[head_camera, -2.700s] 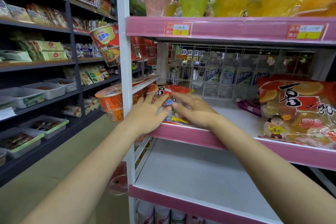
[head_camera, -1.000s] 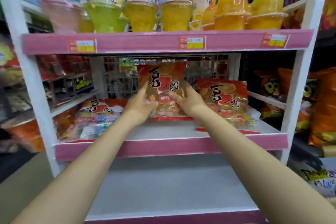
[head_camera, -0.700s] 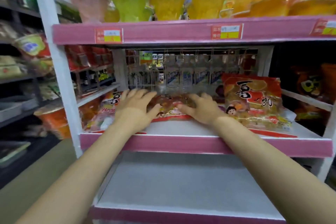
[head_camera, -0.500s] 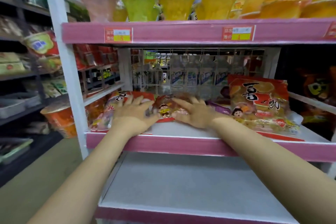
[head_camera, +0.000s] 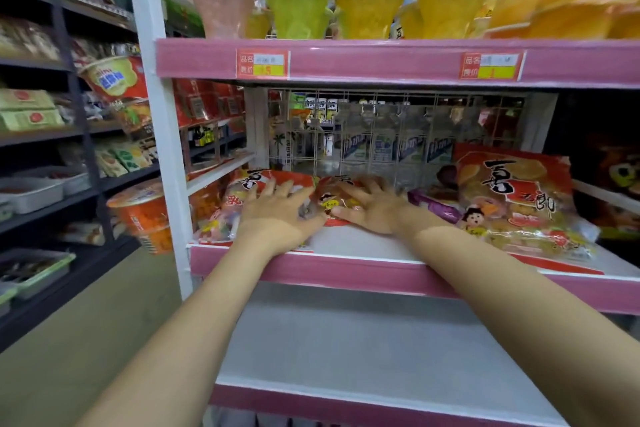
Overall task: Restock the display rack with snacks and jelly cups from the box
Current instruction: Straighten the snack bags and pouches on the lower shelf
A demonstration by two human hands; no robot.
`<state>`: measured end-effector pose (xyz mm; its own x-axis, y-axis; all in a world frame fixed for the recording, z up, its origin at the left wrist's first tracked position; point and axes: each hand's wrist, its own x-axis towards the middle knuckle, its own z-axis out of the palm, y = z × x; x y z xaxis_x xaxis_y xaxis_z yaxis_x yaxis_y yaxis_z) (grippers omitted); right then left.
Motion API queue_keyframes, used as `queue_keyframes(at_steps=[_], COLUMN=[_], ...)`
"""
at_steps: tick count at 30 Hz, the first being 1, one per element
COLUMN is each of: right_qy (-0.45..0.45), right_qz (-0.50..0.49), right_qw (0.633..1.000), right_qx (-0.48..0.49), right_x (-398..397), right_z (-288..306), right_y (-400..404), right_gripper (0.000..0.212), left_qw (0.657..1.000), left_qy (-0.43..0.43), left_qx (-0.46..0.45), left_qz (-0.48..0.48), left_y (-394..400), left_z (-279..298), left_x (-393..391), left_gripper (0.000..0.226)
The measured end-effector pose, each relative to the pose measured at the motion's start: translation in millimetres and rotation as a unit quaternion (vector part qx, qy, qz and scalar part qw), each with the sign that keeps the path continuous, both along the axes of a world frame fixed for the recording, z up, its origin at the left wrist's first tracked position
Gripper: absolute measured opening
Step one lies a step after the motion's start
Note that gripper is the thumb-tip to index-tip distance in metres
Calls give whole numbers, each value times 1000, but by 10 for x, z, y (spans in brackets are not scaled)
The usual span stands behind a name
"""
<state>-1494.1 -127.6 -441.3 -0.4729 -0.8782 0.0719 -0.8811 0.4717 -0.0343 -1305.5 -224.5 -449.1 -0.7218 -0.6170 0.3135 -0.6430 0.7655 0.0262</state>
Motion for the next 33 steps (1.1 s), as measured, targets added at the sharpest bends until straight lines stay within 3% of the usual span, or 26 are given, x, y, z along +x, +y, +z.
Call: queue_keyframes(at_steps=[9,12,14,17,19,21,26,30,33], right_qy=[-22,-62,-75,0,34,17,-129,-84,-70], right_qz=[26,37,15,-68,-137,-196,-248,-259,-237], right_qw=[998,987,975,944,910,894,907,912,913], right_qx=[-48,-147,-209,-322,-390,-404,-315,-306,-324], right_x=[-29,5,-66,-320,-452,-559,-730,-773,-768], right_z=[35,205,330,335,228,113,-93,-156,-166], right_y=[42,350,695,1340,1758,2093,2429,2384,2414], right_gripper=[83,86,70,47,53,67,93,90,86], left_qw=[1000,997,982,952,938,931,926,942,918], left_qy=[25,73,158,229,222,199,159,107,123], left_qx=[10,6,-17,49,108,150,237,249,297], left_qz=[-12,-38,-101,-197,-244,-265,-247,-196,-233], left_y=[29,73,173,542,866,1190,1620,1744,1782], left_z=[50,53,13,-10,-29,-22,-8,12,38], left_x=[20,82,76,-213,-539,-850,-1443,-1602,-1554], left_gripper=[67,56,44,43,38,42,65,93,99])
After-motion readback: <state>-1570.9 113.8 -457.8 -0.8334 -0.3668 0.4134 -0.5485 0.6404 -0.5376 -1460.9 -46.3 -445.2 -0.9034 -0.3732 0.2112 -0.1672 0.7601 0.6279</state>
